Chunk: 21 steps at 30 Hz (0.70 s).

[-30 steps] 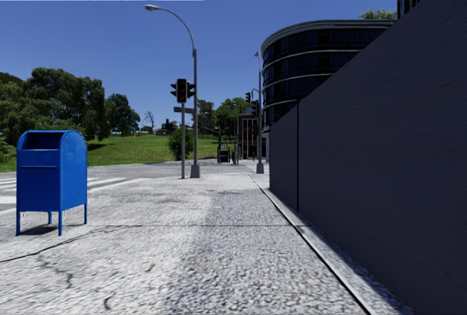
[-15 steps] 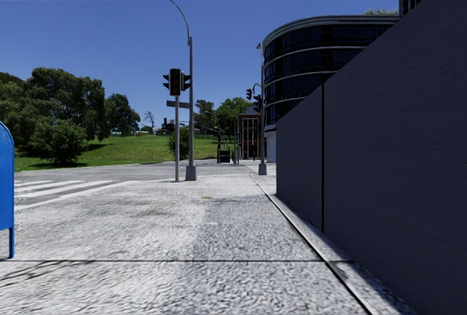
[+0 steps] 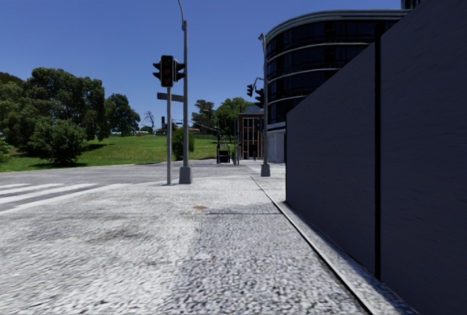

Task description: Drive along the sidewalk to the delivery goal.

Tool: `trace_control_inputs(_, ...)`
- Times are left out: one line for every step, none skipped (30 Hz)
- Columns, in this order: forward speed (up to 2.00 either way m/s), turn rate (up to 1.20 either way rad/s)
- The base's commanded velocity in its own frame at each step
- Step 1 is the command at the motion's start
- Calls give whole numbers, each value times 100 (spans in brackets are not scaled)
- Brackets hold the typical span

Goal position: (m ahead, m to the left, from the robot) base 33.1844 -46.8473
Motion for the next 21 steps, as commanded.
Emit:
trace_control_inputs(200, 0)
trace_control_inputs(200, 0)
trace_control_inputs(200, 0)
trace_control_inputs(200, 0)
trace_control_inputs(200, 0)
trace_control_inputs(200, 0)
trace_control_inputs(200, 0)
trace_control_inputs(200, 0)
trace_control_inputs(200, 0)
trace_control_inputs(200, 0)
trace_control_inputs(200, 0)
trace_control_inputs(200, 0)
trace_control_inputs(200, 0)
trace_control_inputs(200, 0)
trace_control_inputs(200, 0)
trace_control_inputs(200, 0)
trace_control_inputs(200, 0)
trace_control_inputs(200, 0)
trace_control_inputs(200, 0)
trace_control_inputs(200, 0)
trace_control_inputs(200, 0)
